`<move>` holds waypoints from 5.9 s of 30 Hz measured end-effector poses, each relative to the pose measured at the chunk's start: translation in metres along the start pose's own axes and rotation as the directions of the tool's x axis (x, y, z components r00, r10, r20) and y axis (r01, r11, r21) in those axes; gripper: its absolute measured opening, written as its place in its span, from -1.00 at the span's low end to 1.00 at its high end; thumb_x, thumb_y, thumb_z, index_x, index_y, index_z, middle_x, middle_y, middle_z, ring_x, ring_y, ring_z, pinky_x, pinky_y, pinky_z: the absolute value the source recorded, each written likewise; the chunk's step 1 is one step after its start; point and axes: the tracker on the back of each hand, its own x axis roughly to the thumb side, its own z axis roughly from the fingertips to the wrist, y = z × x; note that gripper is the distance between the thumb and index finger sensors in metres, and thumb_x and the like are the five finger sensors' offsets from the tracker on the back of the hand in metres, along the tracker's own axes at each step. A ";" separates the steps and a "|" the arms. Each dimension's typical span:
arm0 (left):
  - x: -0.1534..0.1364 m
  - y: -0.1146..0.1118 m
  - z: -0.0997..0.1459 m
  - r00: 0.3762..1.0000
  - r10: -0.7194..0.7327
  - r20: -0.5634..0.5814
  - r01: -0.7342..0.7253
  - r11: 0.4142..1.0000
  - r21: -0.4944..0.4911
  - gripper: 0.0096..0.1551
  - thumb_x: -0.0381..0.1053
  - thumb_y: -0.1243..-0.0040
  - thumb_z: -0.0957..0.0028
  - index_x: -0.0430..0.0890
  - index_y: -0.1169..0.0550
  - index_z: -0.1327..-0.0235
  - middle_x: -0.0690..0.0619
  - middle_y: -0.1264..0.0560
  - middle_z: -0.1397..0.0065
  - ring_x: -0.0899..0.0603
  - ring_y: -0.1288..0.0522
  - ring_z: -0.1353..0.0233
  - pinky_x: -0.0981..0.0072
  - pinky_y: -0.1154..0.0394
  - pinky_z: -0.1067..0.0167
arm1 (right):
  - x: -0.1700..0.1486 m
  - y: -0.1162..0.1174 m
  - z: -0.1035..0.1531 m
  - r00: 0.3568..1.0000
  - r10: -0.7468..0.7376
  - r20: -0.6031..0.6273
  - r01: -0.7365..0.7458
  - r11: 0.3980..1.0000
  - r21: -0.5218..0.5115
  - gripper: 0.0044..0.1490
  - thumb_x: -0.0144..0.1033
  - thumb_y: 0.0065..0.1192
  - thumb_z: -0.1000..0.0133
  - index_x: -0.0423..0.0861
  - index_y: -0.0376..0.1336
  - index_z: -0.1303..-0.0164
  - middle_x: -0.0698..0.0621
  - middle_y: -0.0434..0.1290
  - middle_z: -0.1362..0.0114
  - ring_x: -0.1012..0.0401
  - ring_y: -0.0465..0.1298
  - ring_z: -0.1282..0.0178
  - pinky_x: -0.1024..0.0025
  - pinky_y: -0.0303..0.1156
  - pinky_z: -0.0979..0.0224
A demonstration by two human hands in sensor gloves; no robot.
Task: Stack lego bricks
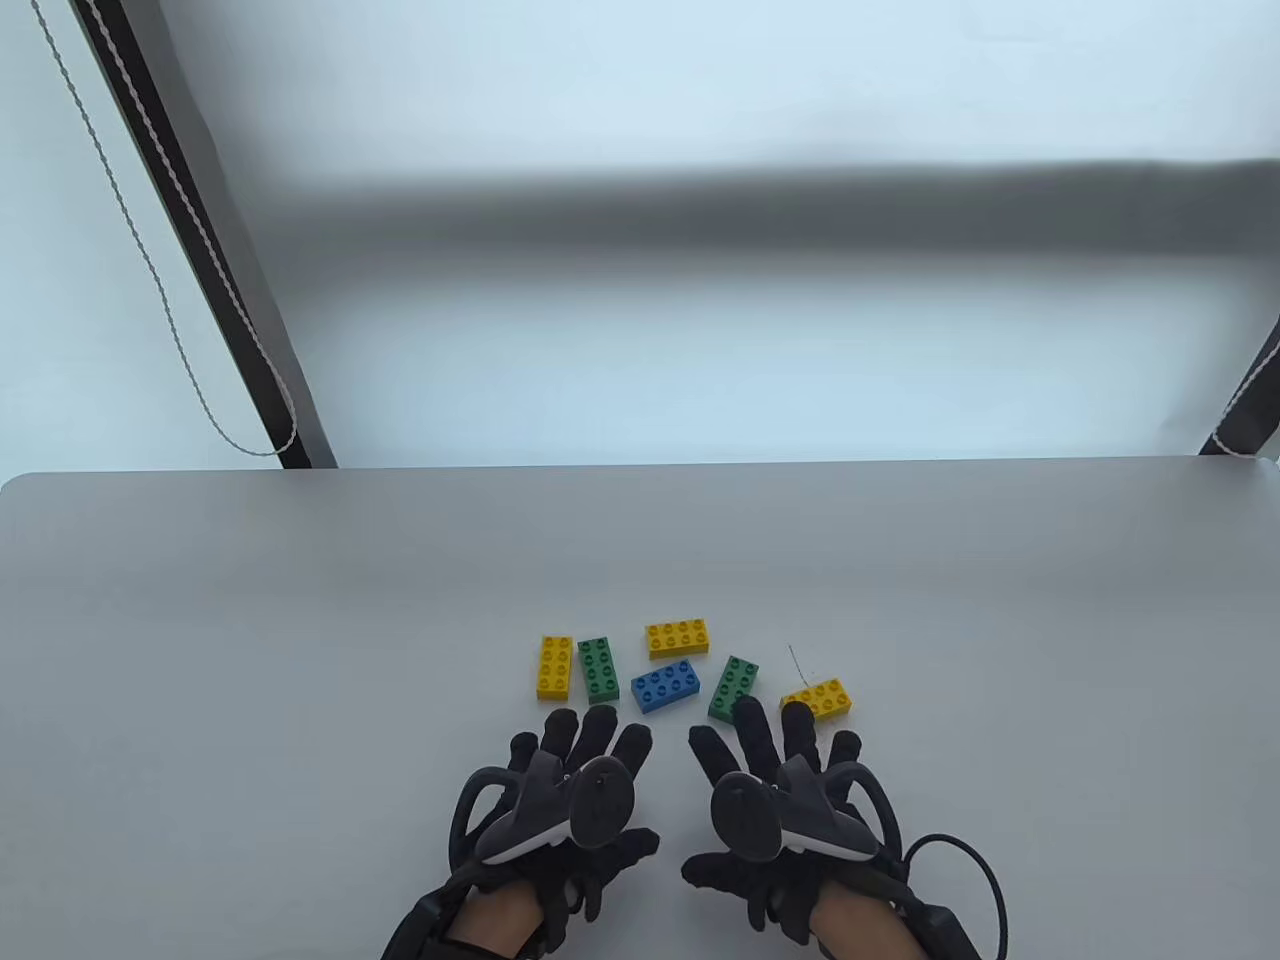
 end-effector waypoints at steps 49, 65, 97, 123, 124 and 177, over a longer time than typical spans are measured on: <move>-0.060 0.047 -0.052 0.924 0.082 -0.373 -0.037 0.991 0.125 0.04 0.28 -0.37 0.20 0.06 -0.16 -0.52 -0.15 -0.20 -0.66 -0.37 -0.26 -0.54 -0.37 -0.22 -0.39 | -0.009 -0.007 0.001 0.997 -0.072 0.010 0.072 0.997 0.007 0.43 0.45 0.19 0.16 0.00 -0.54 -0.44 -0.37 -0.43 -0.58 -0.56 -0.22 -0.50 -0.78 -0.24 -0.21; -0.069 0.028 -0.095 0.882 -0.100 -0.460 0.107 0.994 -0.011 -0.14 0.31 -0.23 0.14 0.10 -0.27 -0.46 -0.11 -0.45 -0.50 -0.28 -0.47 -0.41 -0.29 -0.36 -0.33 | -0.014 -0.008 0.003 0.995 -0.099 0.016 0.099 0.995 0.016 0.42 0.43 0.20 0.15 -0.02 -0.52 -0.44 -0.38 -0.41 -0.58 -0.56 -0.19 -0.50 -0.77 -0.23 -0.22; -0.078 0.018 -0.080 0.828 -0.131 -0.546 0.185 0.982 0.044 -0.19 0.15 -0.31 0.16 -0.08 -0.35 -0.37 -0.08 -0.57 -0.34 -0.19 -0.63 -0.26 -0.21 -0.52 -0.23 | -0.017 -0.009 0.007 0.992 -0.127 0.008 0.127 0.991 0.048 0.39 0.38 0.19 0.12 -0.04 -0.52 -0.44 -0.41 -0.38 -0.58 -0.52 -0.12 -0.52 -0.72 -0.21 -0.26; -0.037 0.043 0.026 0.984 0.045 -0.173 0.010 0.951 0.309 -0.33 0.29 -0.21 -0.06 -0.03 -0.42 -0.33 -0.05 -0.53 -0.40 -0.19 -0.57 -0.34 -0.25 -0.44 -0.31 | -0.016 -0.007 0.010 0.991 -0.133 -0.023 0.135 0.988 0.069 0.37 0.37 0.19 0.11 -0.06 -0.51 -0.44 -0.41 -0.35 -0.58 -0.52 -0.10 -0.52 -0.72 -0.19 -0.27; -0.034 0.042 0.026 0.987 0.043 -0.157 0.008 0.951 0.309 -0.33 0.29 -0.22 -0.06 -0.03 -0.42 -0.33 -0.05 -0.54 -0.40 -0.19 -0.57 -0.34 -0.25 -0.44 -0.31 | -0.016 -0.007 0.010 0.991 -0.132 -0.024 0.134 0.989 0.070 0.37 0.37 0.19 0.11 -0.05 -0.51 -0.44 -0.41 -0.35 -0.58 -0.52 -0.10 -0.51 -0.71 -0.19 -0.27; 0.014 -0.004 0.020 0.996 -0.066 0.060 0.064 0.997 0.032 -0.21 0.08 -0.34 0.14 0.03 -0.34 -0.40 -0.04 -0.42 -0.52 -0.23 -0.46 -0.45 -0.26 -0.38 -0.35 | -0.056 -0.035 0.010 0.980 -0.152 -0.125 0.139 0.985 -0.105 0.36 0.28 0.28 0.13 -0.01 -0.46 -0.46 -0.40 -0.33 -0.59 -0.45 -0.06 -0.55 -0.67 -0.17 -0.34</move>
